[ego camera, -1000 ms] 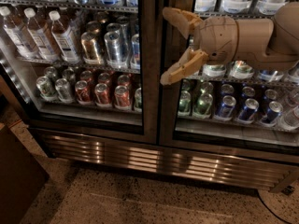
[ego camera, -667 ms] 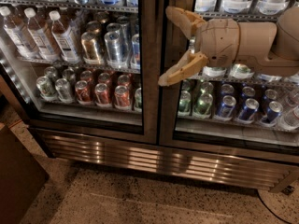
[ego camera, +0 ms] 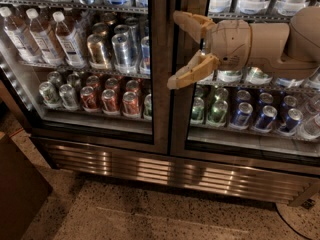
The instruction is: Open left fridge door
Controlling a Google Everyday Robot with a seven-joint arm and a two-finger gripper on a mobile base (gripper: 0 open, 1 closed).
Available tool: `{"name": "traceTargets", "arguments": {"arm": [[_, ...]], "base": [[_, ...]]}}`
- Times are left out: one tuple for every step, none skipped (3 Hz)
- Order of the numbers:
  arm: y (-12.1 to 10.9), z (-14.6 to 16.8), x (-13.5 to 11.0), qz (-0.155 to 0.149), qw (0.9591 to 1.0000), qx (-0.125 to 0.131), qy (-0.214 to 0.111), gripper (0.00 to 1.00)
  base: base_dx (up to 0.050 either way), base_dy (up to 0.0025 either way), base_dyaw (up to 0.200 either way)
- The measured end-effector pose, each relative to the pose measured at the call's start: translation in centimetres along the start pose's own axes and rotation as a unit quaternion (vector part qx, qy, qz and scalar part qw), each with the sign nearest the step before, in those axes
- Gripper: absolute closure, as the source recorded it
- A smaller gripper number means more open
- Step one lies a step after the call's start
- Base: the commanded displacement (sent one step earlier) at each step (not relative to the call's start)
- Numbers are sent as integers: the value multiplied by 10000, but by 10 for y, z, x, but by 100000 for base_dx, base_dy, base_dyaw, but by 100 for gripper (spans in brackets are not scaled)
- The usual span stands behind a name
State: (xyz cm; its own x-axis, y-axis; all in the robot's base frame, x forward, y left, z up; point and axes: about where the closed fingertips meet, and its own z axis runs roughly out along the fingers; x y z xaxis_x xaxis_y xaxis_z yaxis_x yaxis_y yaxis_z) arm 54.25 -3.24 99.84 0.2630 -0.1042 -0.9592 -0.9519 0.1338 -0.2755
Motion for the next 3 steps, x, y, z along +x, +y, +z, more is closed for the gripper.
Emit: {"name": "traceTargets", "arguments": {"arm": [[0,0,0,0,10000,0,0,0],[0,0,0,0,10000,-1,0,0],[0,0,0,0,10000,-1,0,19]], "base": [[3890,242,12398],[0,0,0],[0,0,0]]}}
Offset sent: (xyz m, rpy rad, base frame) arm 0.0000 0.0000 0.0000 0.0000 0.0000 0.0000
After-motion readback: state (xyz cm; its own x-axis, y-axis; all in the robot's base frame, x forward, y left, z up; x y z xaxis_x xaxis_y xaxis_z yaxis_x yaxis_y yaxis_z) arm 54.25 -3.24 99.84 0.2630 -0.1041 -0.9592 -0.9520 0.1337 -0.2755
